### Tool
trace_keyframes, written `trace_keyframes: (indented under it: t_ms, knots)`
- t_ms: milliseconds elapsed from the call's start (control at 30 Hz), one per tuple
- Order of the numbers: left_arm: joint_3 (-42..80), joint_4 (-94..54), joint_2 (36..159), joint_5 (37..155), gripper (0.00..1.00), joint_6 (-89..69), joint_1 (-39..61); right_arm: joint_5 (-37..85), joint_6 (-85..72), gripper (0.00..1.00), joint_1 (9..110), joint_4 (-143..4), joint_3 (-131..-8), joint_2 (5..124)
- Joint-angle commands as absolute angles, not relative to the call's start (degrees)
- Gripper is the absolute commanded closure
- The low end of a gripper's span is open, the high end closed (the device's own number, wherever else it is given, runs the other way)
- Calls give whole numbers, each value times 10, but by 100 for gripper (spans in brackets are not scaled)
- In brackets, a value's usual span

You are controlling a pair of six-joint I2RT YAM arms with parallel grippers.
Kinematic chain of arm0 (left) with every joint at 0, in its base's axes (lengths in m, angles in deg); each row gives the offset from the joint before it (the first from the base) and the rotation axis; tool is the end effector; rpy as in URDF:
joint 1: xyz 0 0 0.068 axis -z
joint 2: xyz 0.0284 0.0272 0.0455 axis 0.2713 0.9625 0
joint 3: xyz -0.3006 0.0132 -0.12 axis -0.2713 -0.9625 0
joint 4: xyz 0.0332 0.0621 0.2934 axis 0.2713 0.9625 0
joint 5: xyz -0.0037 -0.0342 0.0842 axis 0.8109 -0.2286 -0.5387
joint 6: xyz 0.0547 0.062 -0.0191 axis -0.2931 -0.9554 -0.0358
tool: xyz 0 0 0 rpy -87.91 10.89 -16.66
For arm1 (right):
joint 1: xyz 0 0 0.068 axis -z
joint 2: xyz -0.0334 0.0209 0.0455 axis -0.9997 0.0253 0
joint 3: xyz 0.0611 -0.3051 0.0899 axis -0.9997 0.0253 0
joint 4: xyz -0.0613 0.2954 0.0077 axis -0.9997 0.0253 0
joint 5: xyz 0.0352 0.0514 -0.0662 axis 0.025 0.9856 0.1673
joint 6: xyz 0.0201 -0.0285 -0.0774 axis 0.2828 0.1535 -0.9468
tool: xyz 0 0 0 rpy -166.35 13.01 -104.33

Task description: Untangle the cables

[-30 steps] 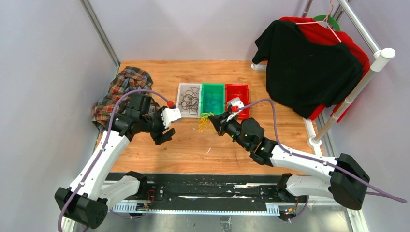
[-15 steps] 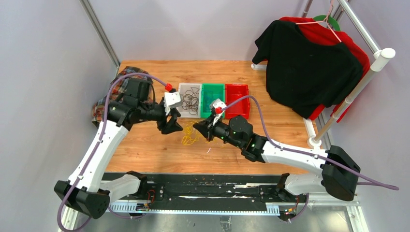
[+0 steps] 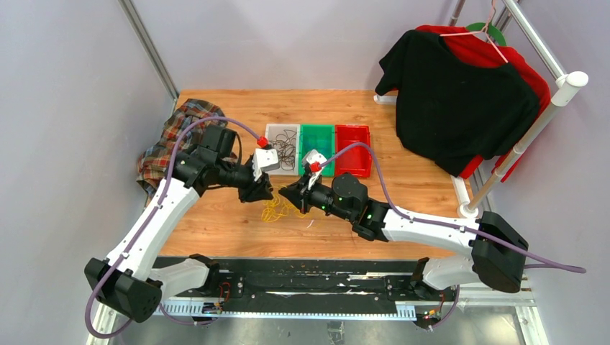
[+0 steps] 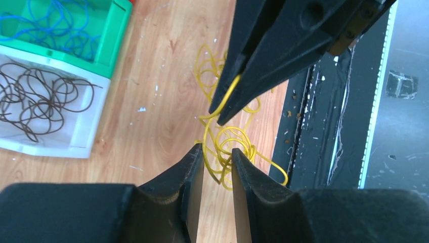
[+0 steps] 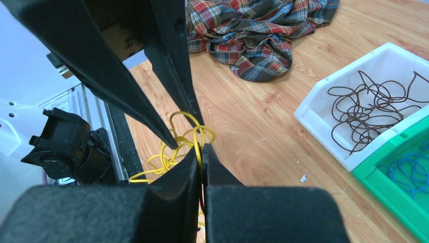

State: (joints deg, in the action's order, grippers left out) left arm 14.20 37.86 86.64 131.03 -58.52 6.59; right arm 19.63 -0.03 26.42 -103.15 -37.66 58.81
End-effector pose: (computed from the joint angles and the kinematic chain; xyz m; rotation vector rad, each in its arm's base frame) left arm 0.2067 -0.1405 0.3708 1.3994 1.8447 -0.8106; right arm 0.1667 0.3247 0.3250 -0.7297 1.4756 1.0717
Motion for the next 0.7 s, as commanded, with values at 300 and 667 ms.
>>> trace_keyframes:
  t_ms: [300, 667]
  knots:
    - [143, 365, 839, 1250, 99, -585, 70, 176, 15, 99, 258, -1036, -386, 585]
    - [133, 364, 765, 1187, 99, -584, 70, 110, 60, 78, 295, -1022, -304, 526]
